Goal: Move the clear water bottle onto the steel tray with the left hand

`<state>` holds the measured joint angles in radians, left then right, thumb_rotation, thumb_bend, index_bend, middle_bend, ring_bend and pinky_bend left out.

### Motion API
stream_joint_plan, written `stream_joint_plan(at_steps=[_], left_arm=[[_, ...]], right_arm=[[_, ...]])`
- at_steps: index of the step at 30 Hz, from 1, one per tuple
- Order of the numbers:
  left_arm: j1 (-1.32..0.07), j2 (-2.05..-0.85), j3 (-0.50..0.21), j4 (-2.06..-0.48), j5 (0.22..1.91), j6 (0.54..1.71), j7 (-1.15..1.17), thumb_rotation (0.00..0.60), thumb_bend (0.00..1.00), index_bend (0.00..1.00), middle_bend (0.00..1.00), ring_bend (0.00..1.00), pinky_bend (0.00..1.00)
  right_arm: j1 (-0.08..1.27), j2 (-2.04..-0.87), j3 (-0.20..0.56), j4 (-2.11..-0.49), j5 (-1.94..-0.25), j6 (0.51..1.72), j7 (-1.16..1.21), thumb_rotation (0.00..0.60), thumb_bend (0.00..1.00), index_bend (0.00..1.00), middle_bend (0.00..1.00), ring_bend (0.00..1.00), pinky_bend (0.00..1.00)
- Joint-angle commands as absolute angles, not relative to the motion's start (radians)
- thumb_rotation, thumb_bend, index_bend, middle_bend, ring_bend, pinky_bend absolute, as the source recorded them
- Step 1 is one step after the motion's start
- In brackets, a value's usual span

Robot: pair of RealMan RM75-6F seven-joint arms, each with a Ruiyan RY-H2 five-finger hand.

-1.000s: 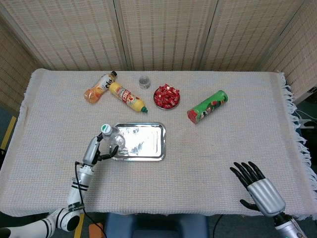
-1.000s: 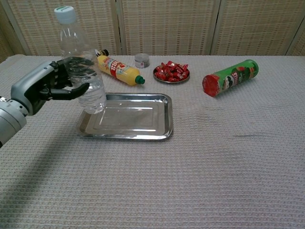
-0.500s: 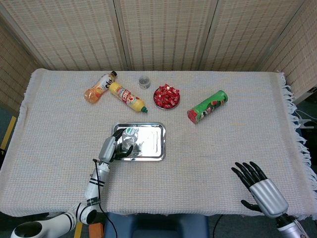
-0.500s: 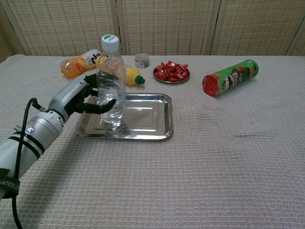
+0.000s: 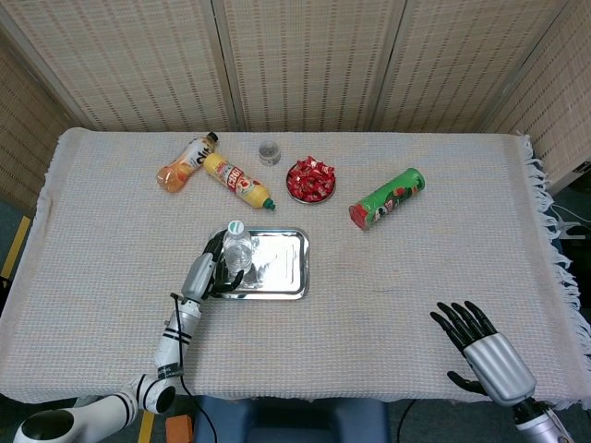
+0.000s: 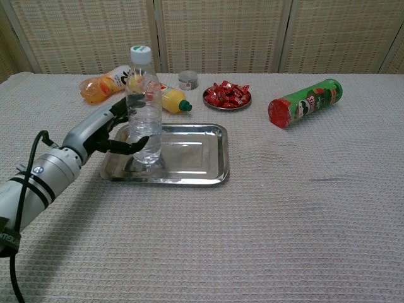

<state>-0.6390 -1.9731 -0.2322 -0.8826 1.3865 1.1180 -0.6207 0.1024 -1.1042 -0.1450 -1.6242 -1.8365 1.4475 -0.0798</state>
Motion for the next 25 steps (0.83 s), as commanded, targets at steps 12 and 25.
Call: stream_joint_plan(at_steps=[12,25], left_arm=[[-0.544,-1.783,-0.167,-0.967,1.409,1.189,-0.469,0.600,0.38,0.00,0.00,0.00,0.00],[-0.252,-1.503,0.028,-1.084,1.534,1.528,-0.082,0.600,0.38,0.00,0.00,0.00,0.00]], right_arm=[[0.102,-1.103,-0.147,-1.623,-1.842,1.450,-0.074,0.600,0.10,0.00,0.00,0.00,0.00],[0.104,-1.117,-0.144,-1.630,-1.826,1.427,-0.109,0.600,0.10,0.00,0.00,0.00,0.00]])
